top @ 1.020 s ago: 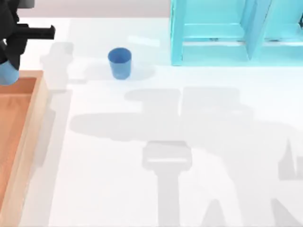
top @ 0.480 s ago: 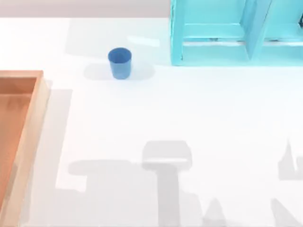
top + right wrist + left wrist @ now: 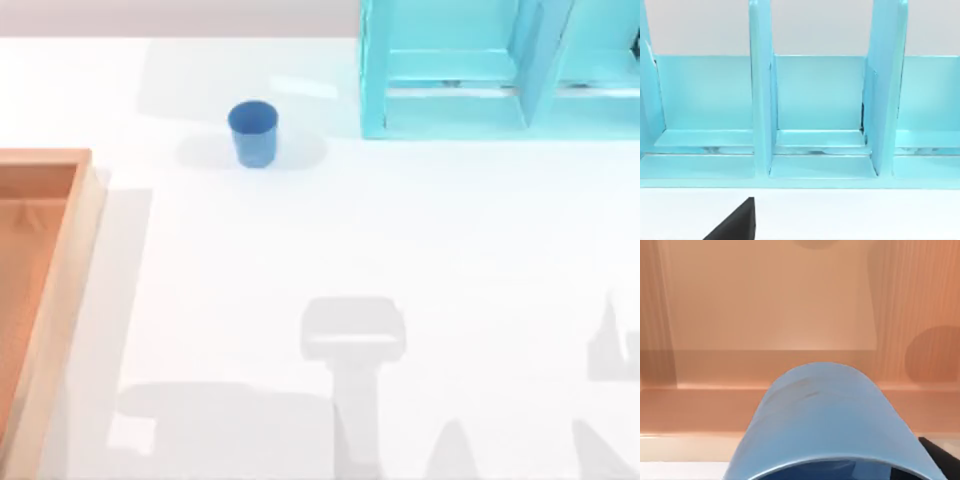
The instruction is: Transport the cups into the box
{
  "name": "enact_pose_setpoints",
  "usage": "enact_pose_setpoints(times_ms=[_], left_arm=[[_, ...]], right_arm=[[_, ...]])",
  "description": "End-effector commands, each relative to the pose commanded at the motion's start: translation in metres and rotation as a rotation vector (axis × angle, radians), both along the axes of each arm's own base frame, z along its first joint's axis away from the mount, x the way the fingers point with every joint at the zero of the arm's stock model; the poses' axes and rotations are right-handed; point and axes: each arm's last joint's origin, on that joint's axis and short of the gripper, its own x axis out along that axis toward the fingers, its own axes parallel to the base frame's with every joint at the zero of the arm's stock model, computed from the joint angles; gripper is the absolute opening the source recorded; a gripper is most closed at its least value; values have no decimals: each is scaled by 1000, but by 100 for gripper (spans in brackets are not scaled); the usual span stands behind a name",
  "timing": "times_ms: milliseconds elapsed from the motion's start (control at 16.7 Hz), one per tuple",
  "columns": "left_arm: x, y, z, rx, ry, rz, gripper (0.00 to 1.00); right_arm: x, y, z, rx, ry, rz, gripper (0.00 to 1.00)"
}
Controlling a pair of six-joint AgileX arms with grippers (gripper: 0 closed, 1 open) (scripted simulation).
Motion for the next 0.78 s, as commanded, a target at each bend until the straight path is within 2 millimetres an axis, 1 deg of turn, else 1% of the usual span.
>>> enact_pose_setpoints(times_ms=[120, 180, 300, 480, 600, 660, 780], left_arm=[[1, 0, -1, 1, 4, -4, 0], [1, 1, -5, 0, 5, -3, 0], [2, 3, -19, 0, 5, -1, 0], [3, 7, -46, 4, -13, 0, 0], [2, 9, -61, 2, -5, 0, 0], [1, 10, -64, 0, -1, 0, 0], [1, 10, -64, 0, 0, 0, 0]], right_arm=[[0, 0, 0, 0, 0, 0, 100], [0, 0, 0, 0, 0, 0, 100], [0, 0, 0, 0, 0, 0, 100], [0, 0, 0, 0, 0, 0, 100], [0, 0, 0, 0, 0, 0, 100], [0, 0, 0, 0, 0, 0, 100], [0, 0, 0, 0, 0, 0, 100]])
